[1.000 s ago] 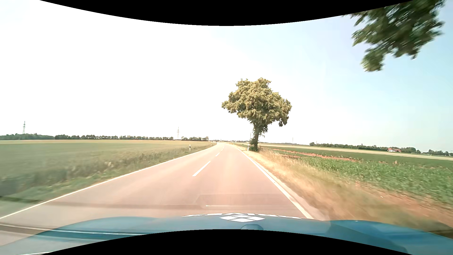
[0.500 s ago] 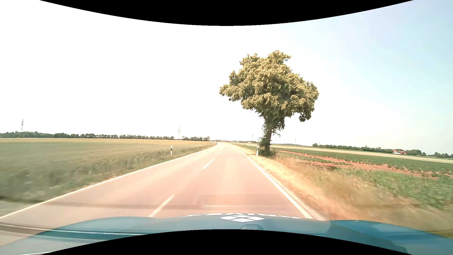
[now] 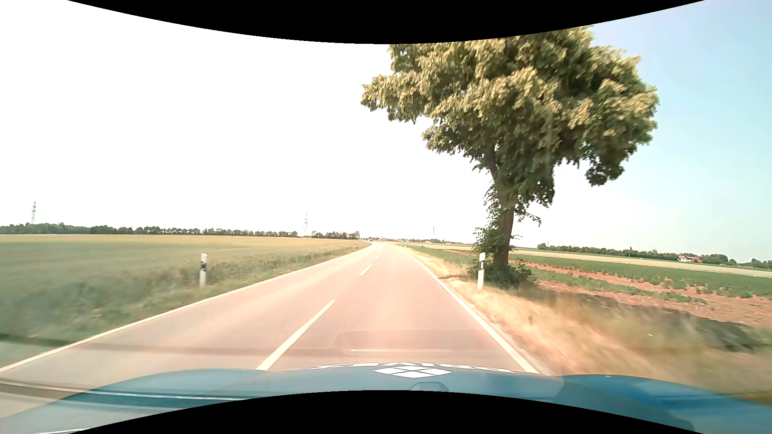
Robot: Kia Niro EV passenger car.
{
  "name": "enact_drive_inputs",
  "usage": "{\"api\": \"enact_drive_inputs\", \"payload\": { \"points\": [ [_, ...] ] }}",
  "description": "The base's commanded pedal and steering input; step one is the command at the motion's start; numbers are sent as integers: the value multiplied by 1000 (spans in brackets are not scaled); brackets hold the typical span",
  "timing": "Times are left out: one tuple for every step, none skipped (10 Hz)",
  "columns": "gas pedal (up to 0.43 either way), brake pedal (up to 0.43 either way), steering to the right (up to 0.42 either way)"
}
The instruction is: Follow the waypoints while adhering to traffic rules and regulations
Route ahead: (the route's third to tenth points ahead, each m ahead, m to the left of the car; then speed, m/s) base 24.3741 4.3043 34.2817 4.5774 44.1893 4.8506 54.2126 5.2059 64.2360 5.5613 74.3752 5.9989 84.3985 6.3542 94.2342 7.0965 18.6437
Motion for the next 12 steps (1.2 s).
{"api": "enact_drive_inputs", "payload": {
  "points": [
    [157,0,-4],
    [157,0,-4],
    [157,0,-4],
    [157,0,-4],
    [157,0,-4],
    [157,0,-3],
    [157,0,-4],
    [157,0,-3],
    [157,0,-1],
    [157,0,0],
    [157,0,1],
    [157,0,1]
  ]
}}
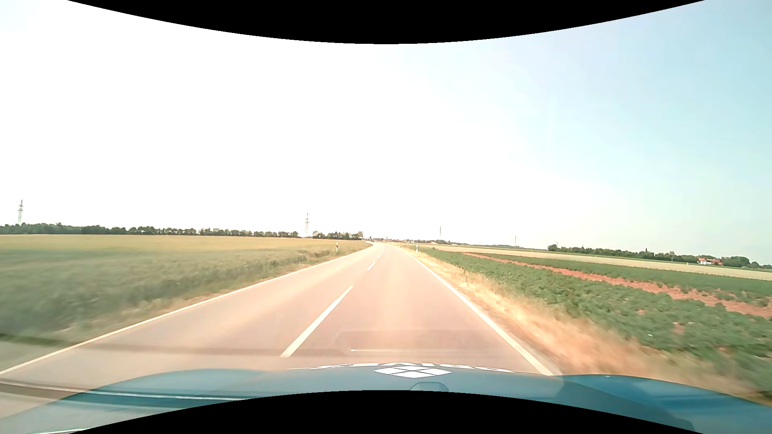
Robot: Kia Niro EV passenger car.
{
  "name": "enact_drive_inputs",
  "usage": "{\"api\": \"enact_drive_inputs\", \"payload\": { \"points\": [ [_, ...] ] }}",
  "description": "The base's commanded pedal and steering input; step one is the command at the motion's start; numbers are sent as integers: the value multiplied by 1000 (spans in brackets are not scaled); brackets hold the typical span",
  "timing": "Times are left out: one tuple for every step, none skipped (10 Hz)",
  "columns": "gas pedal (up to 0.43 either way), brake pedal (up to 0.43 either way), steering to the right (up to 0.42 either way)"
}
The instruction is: Follow the waypoints while adhering to traffic rules and regulations
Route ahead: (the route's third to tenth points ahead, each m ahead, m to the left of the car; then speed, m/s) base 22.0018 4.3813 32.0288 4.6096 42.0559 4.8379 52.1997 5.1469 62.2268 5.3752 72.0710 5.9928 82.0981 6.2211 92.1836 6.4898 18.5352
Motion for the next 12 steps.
{"api": "enact_drive_inputs", "payload": {
  "points": [
    [157,0,1],
    [157,0,0],
    [157,0,0],
    [157,0,-1],
    [157,0,-2],
    [157,0,-2],
    [157,0,-2],
    [157,0,-2],
    [157,0,-2],
    [157,0,-2],
    [157,0,-2],
    [157,0,-3]
  ]
}}
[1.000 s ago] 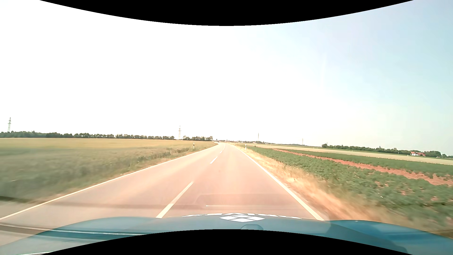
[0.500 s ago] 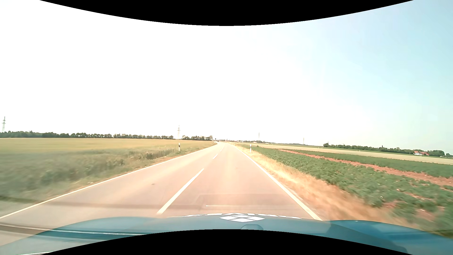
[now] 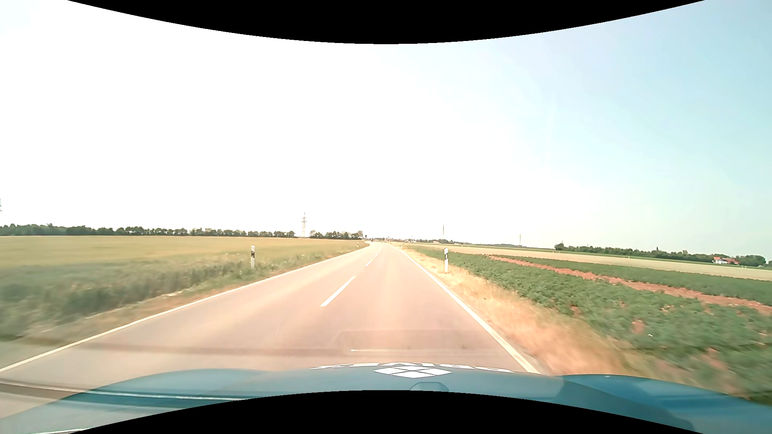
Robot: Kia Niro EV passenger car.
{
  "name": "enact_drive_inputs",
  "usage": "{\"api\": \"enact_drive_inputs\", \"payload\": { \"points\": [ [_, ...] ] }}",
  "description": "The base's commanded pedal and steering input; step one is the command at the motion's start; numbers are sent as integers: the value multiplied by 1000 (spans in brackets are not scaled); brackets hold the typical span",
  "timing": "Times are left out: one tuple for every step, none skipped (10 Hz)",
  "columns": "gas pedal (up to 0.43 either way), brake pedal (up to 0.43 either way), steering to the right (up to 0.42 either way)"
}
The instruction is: Follow the waypoints while adhering to traffic rules and regulations
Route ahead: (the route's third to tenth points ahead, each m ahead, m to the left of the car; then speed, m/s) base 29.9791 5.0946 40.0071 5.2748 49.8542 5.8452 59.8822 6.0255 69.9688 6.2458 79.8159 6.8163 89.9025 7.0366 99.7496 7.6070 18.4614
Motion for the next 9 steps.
{"api": "enact_drive_inputs", "payload": {
  "points": [
    [157,0,-3],
    [157,0,-3],
    [157,0,-3],
    [157,0,-3],
    [157,0,-3],
    [157,0,-3],
    [157,0,-3],
    [157,0,-4],
    [157,0,-5]
  ]
}}
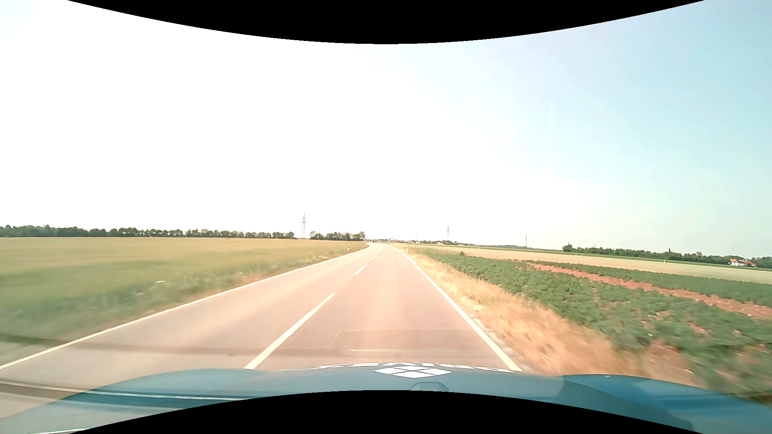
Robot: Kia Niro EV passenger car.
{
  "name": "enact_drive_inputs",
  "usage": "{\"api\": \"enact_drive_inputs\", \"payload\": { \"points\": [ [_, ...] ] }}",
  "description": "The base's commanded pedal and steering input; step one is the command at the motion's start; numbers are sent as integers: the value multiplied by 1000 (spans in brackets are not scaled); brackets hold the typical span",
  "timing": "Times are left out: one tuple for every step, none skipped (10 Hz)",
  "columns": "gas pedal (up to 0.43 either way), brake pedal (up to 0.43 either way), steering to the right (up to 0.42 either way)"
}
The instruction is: Follow the waypoints while adhering to traffic rules and regulations
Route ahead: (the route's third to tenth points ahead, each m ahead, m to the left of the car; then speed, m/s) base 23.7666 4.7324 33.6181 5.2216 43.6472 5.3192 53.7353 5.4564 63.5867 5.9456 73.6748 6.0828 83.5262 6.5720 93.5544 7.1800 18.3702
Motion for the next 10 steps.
{"api": "enact_drive_inputs", "payload": {
  "points": [
    [157,0,-6],
    [157,0,-6],
    [157,0,-6],
    [157,0,-5],
    [157,0,-5],
    [157,0,-4],
    [157,0,-3],
    [157,0,-1],
    [157,0,-1],
    [157,0,-1]
  ]
}}
